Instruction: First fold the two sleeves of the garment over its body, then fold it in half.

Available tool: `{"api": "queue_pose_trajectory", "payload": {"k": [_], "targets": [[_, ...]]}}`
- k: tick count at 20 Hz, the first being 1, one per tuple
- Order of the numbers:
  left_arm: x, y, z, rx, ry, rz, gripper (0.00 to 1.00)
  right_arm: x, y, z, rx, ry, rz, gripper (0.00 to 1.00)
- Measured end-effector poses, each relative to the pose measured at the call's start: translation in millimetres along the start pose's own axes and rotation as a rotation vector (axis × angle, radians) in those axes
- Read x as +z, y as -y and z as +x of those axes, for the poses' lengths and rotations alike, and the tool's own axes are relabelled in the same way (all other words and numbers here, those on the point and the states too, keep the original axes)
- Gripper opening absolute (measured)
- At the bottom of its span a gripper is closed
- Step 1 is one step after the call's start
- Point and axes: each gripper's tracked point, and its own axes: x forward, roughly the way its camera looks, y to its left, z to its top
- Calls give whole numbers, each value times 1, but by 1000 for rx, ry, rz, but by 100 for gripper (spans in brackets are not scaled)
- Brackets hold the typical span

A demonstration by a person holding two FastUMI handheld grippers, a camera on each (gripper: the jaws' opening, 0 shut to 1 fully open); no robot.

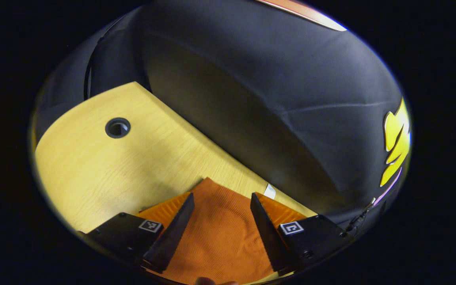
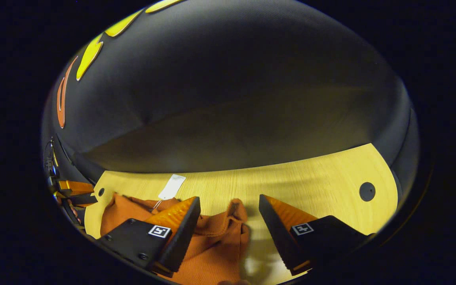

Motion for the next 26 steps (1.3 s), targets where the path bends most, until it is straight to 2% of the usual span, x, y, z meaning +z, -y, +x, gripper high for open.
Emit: {"api": "queue_pose_trajectory", "payload": {"k": [1, 2, 3, 5, 6, 8, 12, 16, 19, 20, 21, 24, 25, 26], "targets": [[6, 4, -8, 1, 21, 19, 96, 5, 1, -11, -4, 16, -12, 89], [12, 12, -19, -9, 41, 43, 98, 12, 1, -19, -11, 42, -22, 91], [16, 18, -32, -10, 58, 78, 100, 20, 1, -29, -23, 72, -30, 97], [19, 33, -61, -23, 102, 151, 98, 38, -2, -61, -56, 138, -43, 93], [21, 40, -78, -21, 123, 190, 98, 47, -6, -79, -63, 174, -46, 98], [27, 57, -118, -29, 199, 259, 97, 63, -16, -118, -65, 240, -71, 98], [52, 103, -215, -84, 401, 325, 97, 89, -58, -209, -30, 385, -138, 98], [66, 127, -319, -75, 617, 441, 97, 117, -114, -317, 2, 577, -212, 97], [58, 142, -385, -99, 734, 505, 96, 111, -136, -379, -3, 661, -252, 96], [53, 140, -399, -87, 763, 531, 100, 103, -145, -394, 15, 667, -236, 93], [47, 140, -414, -75, 789, 558, 97, 91, -151, -406, 25, 671, -222, 93], [21, 133, -440, -40, 819, 610, 97, 60, -151, -428, 2, 681, -204, 96], [8, 131, -450, -52, 823, 615, 98, 49, -149, -432, -13, 679, -193, 100], [-4, 132, -456, -71, 824, 615, 97, 43, -147, -435, -13, 683, -188, 96]]}}
